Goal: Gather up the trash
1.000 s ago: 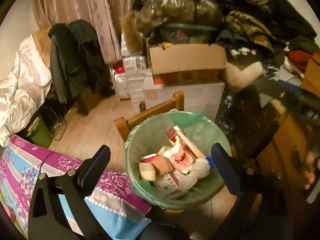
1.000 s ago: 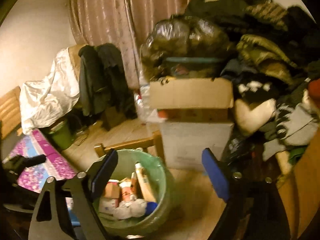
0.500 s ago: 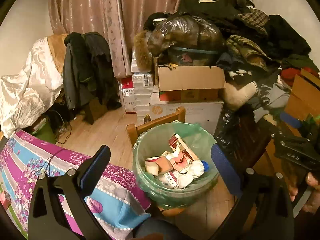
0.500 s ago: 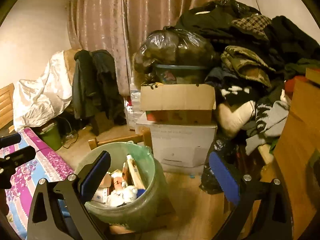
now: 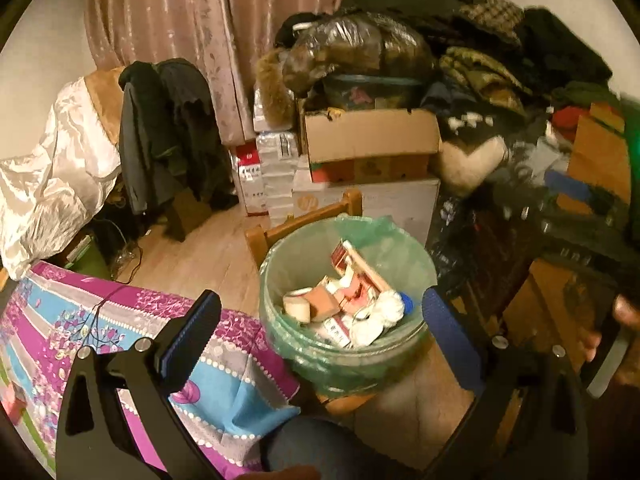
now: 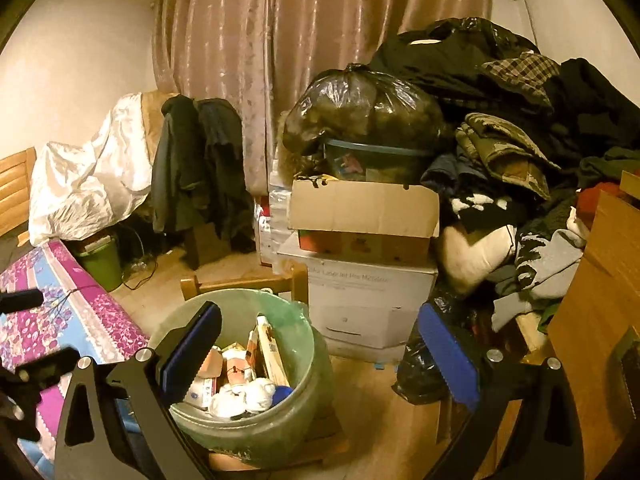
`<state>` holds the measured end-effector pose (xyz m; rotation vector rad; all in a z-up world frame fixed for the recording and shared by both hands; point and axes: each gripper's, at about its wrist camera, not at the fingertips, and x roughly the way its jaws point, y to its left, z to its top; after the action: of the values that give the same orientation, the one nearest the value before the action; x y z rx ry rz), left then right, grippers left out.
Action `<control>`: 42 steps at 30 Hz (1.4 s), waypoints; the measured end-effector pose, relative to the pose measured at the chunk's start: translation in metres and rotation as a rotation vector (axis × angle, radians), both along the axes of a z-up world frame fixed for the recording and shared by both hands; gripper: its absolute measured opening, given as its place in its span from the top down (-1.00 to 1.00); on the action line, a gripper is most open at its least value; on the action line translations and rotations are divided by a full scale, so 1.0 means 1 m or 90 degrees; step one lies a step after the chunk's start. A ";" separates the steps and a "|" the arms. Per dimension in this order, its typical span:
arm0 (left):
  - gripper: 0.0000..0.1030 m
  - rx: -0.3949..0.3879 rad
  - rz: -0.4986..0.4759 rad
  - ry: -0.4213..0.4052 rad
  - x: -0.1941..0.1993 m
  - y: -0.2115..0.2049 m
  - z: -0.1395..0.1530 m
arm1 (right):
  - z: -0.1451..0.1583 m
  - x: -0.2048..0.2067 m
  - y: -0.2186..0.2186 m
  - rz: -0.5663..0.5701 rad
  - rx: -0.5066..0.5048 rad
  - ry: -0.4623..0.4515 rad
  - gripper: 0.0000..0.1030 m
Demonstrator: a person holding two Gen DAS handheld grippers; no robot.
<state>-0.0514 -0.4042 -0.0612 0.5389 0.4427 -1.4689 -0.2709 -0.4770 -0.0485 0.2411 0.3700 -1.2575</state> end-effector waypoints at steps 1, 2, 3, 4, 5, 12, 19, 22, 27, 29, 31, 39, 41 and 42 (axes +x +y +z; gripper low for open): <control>-0.89 0.007 -0.004 -0.004 -0.001 -0.001 -0.002 | 0.000 0.000 -0.002 -0.004 0.001 0.000 -0.91; -0.89 0.013 -0.008 -0.005 -0.002 -0.002 -0.003 | -0.001 -0.001 -0.003 -0.007 0.001 -0.001 -0.91; -0.89 0.022 -0.013 -0.004 -0.003 -0.003 -0.006 | -0.001 -0.003 -0.005 -0.009 0.003 -0.003 -0.91; -0.89 0.034 -0.018 -0.003 -0.004 -0.004 -0.008 | -0.002 -0.004 -0.006 -0.011 0.008 -0.007 -0.91; -0.89 0.047 -0.024 -0.006 -0.005 -0.005 -0.011 | -0.003 -0.006 -0.008 -0.013 0.012 -0.010 -0.91; -0.89 0.067 -0.020 0.010 -0.006 -0.007 -0.022 | -0.007 -0.002 -0.006 -0.010 -0.008 0.027 -0.91; -0.89 0.058 -0.004 0.005 -0.005 -0.005 -0.024 | -0.014 -0.003 -0.006 -0.025 -0.014 0.051 -0.91; -0.89 0.042 0.009 0.013 -0.004 -0.005 -0.023 | -0.015 -0.006 -0.008 -0.034 -0.016 0.051 -0.91; -0.89 0.012 0.027 0.022 -0.007 -0.003 -0.021 | -0.022 -0.011 -0.010 -0.045 -0.013 0.058 -0.91; -0.89 0.004 0.031 0.023 -0.008 -0.002 -0.020 | -0.024 -0.011 -0.010 -0.045 -0.012 0.061 -0.91; -0.89 -0.005 0.039 0.019 -0.007 -0.002 -0.019 | -0.025 -0.010 -0.009 -0.045 -0.014 0.067 -0.91; -0.89 0.007 0.017 0.013 -0.011 -0.005 -0.022 | -0.027 -0.008 -0.009 -0.041 -0.020 0.078 -0.91; -0.89 -0.005 0.024 -0.013 -0.016 -0.002 -0.023 | -0.028 -0.008 -0.010 -0.041 -0.020 0.078 -0.91; -0.89 -0.008 0.025 -0.022 -0.019 0.000 -0.023 | -0.027 -0.008 -0.010 -0.041 -0.020 0.076 -0.91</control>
<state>-0.0700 -0.4045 -0.0842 0.5420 0.4139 -1.4216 -0.2791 -0.4868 -0.0760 0.1523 0.4472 -1.3441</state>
